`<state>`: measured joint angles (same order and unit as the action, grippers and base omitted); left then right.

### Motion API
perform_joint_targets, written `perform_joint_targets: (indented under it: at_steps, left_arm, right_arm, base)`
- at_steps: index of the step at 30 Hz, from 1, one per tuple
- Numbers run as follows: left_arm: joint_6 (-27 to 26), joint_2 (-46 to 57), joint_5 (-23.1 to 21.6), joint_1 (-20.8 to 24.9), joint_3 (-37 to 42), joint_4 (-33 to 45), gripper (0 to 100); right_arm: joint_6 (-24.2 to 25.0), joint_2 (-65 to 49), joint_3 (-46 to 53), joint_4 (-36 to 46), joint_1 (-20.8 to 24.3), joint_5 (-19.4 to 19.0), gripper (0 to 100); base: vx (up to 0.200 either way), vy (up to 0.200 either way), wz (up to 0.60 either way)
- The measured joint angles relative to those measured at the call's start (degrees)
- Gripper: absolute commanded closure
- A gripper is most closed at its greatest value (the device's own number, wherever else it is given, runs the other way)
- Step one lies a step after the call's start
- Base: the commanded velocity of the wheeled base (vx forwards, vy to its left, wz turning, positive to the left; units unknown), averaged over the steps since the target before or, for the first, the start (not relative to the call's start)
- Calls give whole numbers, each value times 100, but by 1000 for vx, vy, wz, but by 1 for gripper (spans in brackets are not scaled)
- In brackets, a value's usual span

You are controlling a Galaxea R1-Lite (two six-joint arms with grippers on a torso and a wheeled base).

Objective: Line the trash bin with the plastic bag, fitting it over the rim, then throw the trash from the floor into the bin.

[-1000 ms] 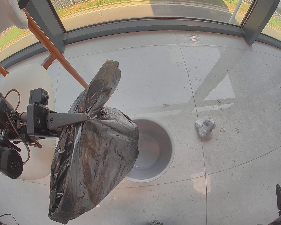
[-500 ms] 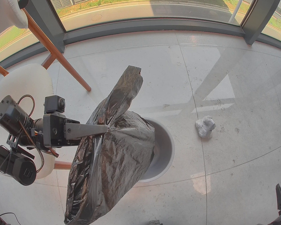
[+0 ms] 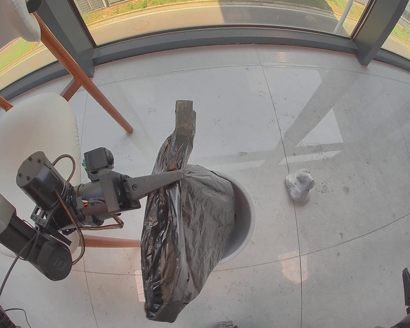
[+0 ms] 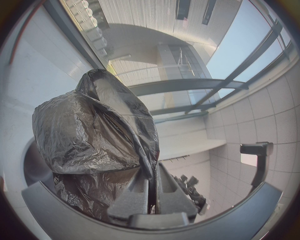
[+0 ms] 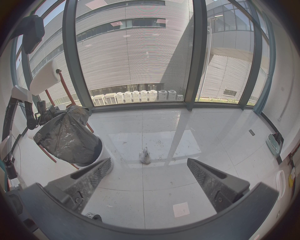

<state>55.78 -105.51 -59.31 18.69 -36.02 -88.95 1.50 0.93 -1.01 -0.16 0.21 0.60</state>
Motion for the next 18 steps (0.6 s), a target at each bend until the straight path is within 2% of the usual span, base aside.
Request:
perform_joint_targets:
  at_steps: [4,6,12,18]
  left_arm:
    - [-48,-88,941,215,33,0,100]
    - [-99,-118,1182,313,55,0,100]
    - [-362,-188,1462,492,171,28,100]
    - [-677,-205,2473,759,216,427,100]
  right_arm:
    - [2,0,2,2,0,2,0]
    - [5,0,2,0,0,2,0]
    - [6,0,2,0,0,2,0]
    - [9,0,0,2,-5,0,0]
  base:
    - [0,0,0]
    - [0,0,0]
    - [0,0,0]
    - [0,0,0]
